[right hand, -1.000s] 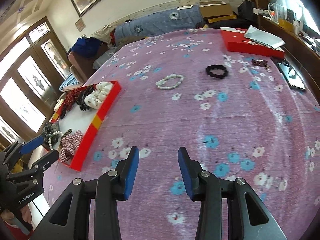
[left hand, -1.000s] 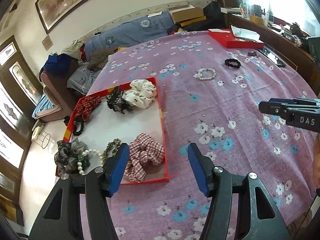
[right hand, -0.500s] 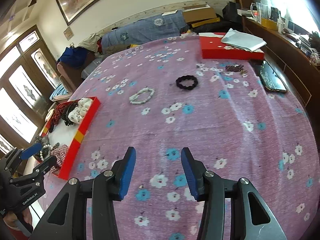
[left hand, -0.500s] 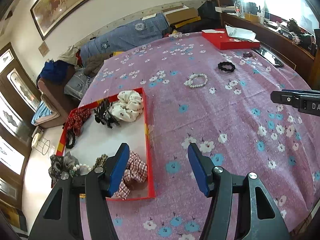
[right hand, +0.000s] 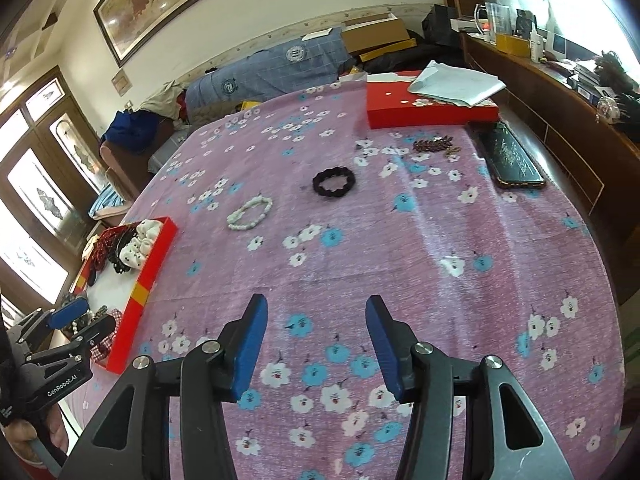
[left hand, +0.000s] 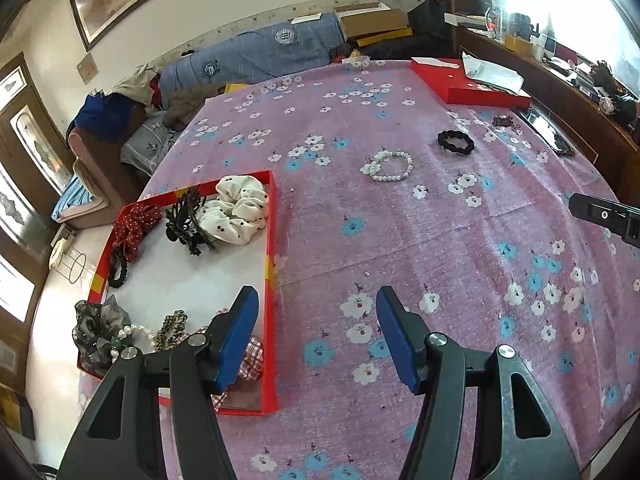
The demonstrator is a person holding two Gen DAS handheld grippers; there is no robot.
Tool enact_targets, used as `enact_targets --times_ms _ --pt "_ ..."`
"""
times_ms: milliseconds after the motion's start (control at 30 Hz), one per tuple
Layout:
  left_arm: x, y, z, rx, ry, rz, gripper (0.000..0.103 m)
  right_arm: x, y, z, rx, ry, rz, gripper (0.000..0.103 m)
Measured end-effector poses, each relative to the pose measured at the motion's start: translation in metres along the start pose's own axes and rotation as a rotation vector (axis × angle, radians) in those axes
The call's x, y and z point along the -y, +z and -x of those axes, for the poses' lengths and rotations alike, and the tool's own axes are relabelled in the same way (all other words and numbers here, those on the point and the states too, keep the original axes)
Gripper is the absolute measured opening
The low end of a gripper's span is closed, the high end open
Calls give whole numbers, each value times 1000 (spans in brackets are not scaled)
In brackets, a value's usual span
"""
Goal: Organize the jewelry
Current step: 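Move both tools toward the white bead bracelet and black hair tie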
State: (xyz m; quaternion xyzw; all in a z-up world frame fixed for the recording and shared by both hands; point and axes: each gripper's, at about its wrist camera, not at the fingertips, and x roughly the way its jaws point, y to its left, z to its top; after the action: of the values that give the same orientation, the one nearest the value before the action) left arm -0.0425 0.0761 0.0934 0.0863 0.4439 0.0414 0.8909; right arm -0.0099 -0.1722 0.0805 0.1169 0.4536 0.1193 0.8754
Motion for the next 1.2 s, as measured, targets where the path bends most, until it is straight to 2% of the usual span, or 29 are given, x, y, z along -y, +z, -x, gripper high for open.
enact_targets --times_ms 100,500,833,967,1200 --pt "7 2 -2 4 -6 -6 67 3 2 -1 1 -2 -6 55" --pt "27 23 -26 -13 -28 -40 67 10 20 -19 -2 7 -36 56" --pt "15 73 -54 -8 -44 45 67 14 65 -40 54 2 -54 58" --pt "13 92 -71 -12 -61 90 67 20 79 -56 50 -13 -67 59" --pt "15 107 -116 -52 -76 136 67 29 92 -90 20 -28 -77 59"
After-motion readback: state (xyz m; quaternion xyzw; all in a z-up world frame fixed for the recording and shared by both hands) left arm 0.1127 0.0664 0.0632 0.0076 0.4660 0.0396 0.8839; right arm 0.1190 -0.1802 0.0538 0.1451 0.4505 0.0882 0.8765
